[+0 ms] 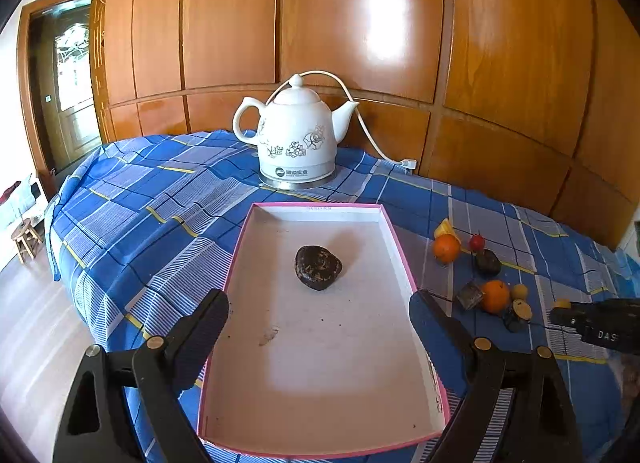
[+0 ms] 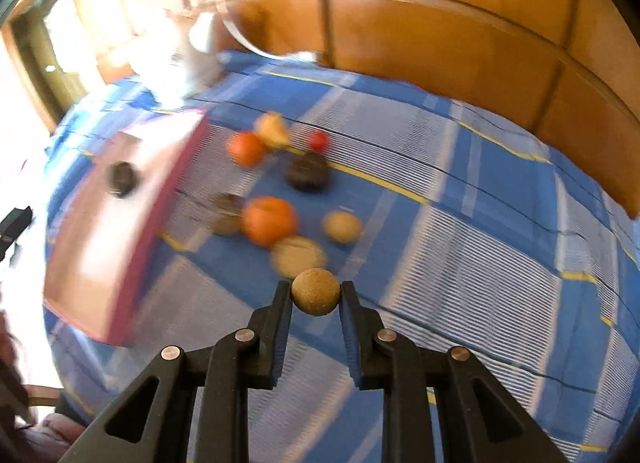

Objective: Organize fruits
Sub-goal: 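Carry the small yellow ball into the tray and release it with the right gripper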

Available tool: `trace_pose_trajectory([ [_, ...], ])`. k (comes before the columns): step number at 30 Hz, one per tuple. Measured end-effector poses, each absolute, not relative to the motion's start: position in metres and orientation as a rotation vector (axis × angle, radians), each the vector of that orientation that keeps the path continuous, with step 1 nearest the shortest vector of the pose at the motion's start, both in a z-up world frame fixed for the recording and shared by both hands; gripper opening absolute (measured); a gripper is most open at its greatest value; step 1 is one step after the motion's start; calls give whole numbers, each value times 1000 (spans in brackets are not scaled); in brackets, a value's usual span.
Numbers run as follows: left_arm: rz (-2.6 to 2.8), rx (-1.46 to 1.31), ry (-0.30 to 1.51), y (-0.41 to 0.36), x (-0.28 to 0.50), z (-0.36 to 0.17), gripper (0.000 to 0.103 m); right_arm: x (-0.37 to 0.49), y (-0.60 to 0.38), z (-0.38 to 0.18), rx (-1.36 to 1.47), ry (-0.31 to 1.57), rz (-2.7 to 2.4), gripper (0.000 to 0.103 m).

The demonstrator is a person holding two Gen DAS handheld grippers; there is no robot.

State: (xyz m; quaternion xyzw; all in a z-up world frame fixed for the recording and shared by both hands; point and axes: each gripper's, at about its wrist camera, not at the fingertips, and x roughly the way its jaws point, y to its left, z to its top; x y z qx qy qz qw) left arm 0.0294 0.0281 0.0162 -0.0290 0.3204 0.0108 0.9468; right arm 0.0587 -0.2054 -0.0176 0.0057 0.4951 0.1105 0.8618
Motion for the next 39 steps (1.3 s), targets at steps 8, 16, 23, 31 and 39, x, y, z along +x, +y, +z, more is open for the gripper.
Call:
trace_pose_trajectory([
  [8, 29, -69, 637, 35, 24, 20, 92, 74, -114, -10, 14, 1018, 454, 24],
  [16, 47, -88, 642, 49, 19, 18, 92, 95, -54, -22, -22, 1043, 539, 24],
  [23, 69, -113, 654, 61, 17, 14, 93, 109, -33, -32, 5, 1060, 557, 25],
  [31, 81, -118, 662, 65, 16, 11, 93, 107, -41, -27, 33, 1040, 539, 33],
  [39, 71, -113, 660, 60, 15, 13, 94, 90, -71, -15, -25, 993, 455, 34],
])
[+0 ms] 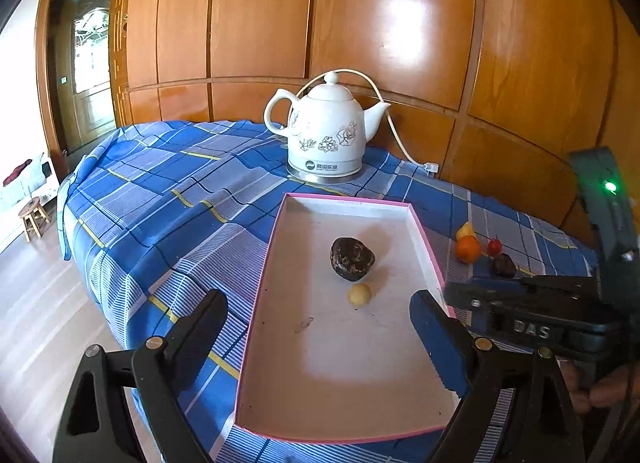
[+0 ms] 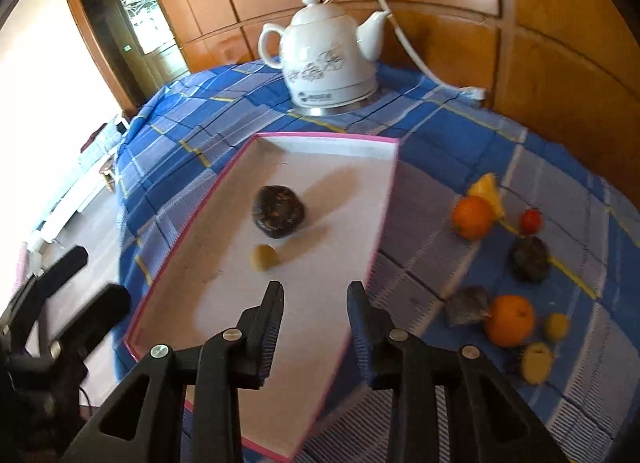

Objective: Organize fruits
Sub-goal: 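Carry the small yellow ball into the tray and release it with the right gripper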

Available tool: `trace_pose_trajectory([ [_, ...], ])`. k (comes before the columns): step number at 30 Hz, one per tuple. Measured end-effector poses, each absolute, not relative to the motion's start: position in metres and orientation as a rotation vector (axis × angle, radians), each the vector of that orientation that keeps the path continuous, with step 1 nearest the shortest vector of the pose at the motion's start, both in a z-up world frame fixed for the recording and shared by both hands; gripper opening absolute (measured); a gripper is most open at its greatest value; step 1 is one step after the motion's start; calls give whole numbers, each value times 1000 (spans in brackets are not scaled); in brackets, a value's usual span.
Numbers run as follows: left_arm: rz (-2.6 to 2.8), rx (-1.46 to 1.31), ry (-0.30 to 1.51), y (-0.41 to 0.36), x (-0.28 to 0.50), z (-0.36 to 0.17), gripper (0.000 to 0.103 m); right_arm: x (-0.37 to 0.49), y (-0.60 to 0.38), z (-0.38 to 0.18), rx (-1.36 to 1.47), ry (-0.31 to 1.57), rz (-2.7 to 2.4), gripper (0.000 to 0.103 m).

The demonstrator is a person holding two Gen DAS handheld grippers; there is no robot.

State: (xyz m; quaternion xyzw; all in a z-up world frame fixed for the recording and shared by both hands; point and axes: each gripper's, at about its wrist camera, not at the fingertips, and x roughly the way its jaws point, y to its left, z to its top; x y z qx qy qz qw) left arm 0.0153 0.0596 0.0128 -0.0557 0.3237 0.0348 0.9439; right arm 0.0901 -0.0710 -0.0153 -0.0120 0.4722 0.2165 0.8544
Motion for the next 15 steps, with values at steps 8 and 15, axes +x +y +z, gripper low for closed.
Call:
trace_pose_trajectory([
  [8, 56, -95, 676, 51, 16, 10, 94, 75, -105, -12, -59, 984, 397, 35],
  [15, 11, -72, 705, 39, 20, 6, 94, 65, -141, -7, -111, 979, 335, 35],
])
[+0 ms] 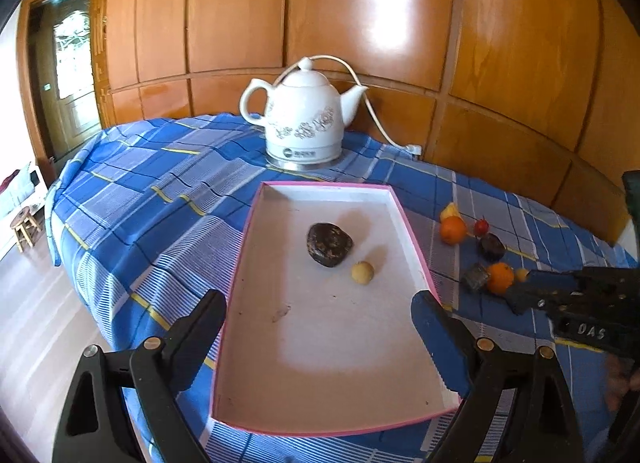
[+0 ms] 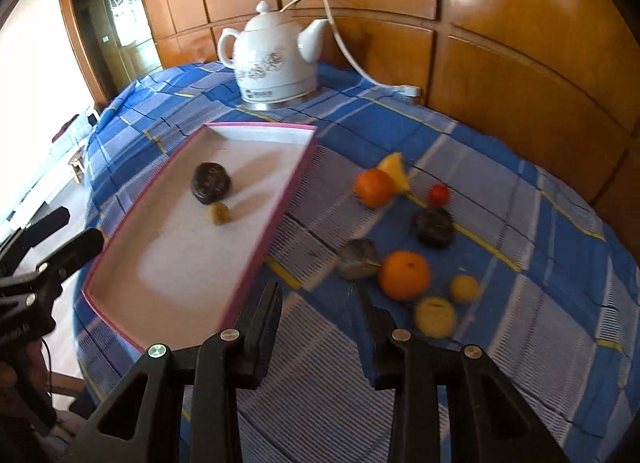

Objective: Organize fruits
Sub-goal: 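Carry the small yellow ball into the tray and release it with the right gripper, then reach the left gripper to the large orange and close on it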

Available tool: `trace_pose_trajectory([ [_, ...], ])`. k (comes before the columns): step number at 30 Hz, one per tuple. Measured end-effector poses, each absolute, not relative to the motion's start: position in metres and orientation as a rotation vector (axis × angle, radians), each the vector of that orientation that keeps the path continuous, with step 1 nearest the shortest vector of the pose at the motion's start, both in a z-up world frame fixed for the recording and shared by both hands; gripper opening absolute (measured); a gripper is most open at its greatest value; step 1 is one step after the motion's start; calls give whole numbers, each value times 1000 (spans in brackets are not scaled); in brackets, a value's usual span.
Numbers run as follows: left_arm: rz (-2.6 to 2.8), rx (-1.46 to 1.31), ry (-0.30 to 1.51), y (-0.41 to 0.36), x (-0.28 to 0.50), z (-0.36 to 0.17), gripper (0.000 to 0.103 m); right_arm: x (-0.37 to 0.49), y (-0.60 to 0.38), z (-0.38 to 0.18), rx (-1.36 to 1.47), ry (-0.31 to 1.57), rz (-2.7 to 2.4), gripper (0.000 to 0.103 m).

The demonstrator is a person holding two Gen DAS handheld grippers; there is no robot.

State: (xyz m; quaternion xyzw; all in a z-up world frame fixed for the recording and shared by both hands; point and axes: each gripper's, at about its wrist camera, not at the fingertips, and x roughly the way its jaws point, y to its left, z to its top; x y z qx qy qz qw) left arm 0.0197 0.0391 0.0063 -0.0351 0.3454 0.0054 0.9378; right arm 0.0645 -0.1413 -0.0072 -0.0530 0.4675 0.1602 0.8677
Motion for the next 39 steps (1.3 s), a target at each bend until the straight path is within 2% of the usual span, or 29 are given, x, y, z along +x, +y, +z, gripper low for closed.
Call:
trace_pose_trajectory([
  [14, -104, -8, 778, 5, 24, -5, 93, 68, -246, -5, -69, 989, 129, 35],
  [20, -137, 52, 788, -10, 22, -8, 92, 72, -284, -23, 19, 1022, 39, 35],
  [22, -157, 67, 797, -15, 23, -10, 88, 77, -294, -30, 53, 1065, -1, 35],
  [27, -229, 88, 851, -30, 32, -15, 61, 79, -305, -31, 113, 1076, -23, 35],
  [34, -297, 52, 873, -50, 69, 0, 60, 78, -299, -25, 116, 1062, -6, 35],
  [36, -312, 49, 883, -57, 86, 2, 53, 78, -299, -23, 122, 1059, -2, 35],
  [39, -329, 42, 898, -66, 108, 4, 50, 79, -300, -21, 134, 1058, -2, 35],
])
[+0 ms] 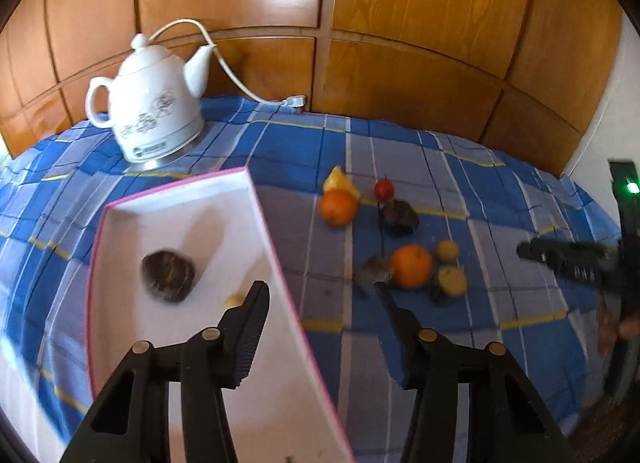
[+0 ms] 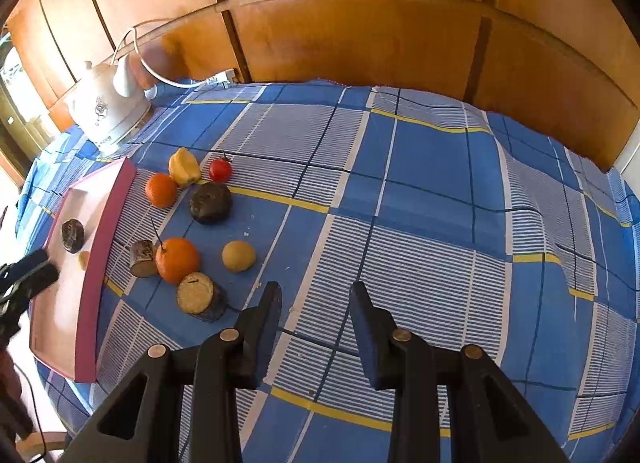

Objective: Organize fruits
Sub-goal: 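Reach the left gripper to the large orange and close on it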

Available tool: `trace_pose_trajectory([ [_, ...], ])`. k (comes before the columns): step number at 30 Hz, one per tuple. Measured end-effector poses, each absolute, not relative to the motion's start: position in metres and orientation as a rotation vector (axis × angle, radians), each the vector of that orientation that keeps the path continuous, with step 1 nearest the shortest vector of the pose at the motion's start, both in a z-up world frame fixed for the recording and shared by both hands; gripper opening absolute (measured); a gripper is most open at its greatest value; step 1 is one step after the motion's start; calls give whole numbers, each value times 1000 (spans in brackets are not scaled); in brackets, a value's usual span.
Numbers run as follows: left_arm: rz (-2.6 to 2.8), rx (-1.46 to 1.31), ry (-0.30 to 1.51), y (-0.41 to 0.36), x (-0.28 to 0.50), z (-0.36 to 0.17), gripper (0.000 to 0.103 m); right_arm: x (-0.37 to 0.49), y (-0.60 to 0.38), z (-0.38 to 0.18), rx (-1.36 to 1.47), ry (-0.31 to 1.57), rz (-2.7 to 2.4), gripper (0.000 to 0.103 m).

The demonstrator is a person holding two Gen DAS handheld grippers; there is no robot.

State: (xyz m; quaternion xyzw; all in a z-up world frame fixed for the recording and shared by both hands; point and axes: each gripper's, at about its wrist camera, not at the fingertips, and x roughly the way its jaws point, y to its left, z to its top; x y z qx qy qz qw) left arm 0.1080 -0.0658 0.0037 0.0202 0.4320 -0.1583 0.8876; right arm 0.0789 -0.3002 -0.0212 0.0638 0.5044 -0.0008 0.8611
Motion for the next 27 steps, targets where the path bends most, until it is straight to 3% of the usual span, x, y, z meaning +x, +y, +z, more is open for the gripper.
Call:
trace_pose_trajectory([
  [19, -348, 177, 1030, -141, 227, -49, 48, 84, -301, -21, 195, 1067, 31, 35],
  [21, -335, 177, 1049, -141, 235, -57, 40, 84, -301, -22, 195, 1071, 33, 35],
  [27, -355, 79, 1037, -128, 231, -54, 39, 86, -303, -26, 198, 1082, 27, 35],
])
